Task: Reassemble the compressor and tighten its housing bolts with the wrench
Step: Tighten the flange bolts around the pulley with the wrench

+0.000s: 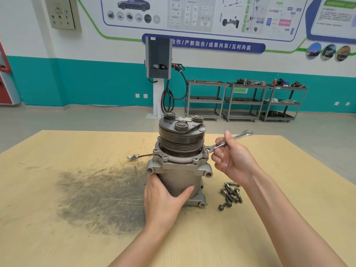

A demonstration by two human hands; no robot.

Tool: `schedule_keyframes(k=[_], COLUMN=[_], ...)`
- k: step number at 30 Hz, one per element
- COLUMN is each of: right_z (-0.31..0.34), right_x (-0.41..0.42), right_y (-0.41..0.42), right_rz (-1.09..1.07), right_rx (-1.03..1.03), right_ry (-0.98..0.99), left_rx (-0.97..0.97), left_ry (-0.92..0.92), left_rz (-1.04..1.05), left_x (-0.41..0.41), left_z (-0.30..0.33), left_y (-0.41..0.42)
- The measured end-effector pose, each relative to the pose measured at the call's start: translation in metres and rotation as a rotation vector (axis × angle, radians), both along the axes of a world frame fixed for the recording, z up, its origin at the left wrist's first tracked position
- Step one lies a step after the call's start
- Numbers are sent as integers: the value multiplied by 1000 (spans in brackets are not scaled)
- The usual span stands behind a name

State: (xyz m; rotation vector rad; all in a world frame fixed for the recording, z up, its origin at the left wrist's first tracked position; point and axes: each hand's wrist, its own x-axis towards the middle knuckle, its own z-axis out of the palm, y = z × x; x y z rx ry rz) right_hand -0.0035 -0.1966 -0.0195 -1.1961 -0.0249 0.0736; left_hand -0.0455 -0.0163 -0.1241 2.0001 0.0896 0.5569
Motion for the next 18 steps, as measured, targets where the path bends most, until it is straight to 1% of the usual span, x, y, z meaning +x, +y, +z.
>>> schedule_keyframes(k=[4, 8, 10, 14, 18], right_z=[-2, -1, -3, -15, -26], right_x=[1, 2, 3, 4, -1], right_y=[-2, -3, 1, 20, 33], right_rz=[53, 21, -61, -329, -533], right_rx=[29, -34, -63, -81, -73], right_ry=[8, -63, -132, -284, -374], left_rx=[-8, -5, -4, 2, -3], left_ry=[4, 5, 4, 3, 3], left_rz=[-6, 0, -3, 0, -2], left_x=[0, 2, 2, 2, 1], left_z=[0, -1, -1, -1, -1], left_y=[0, 0, 0, 0, 0])
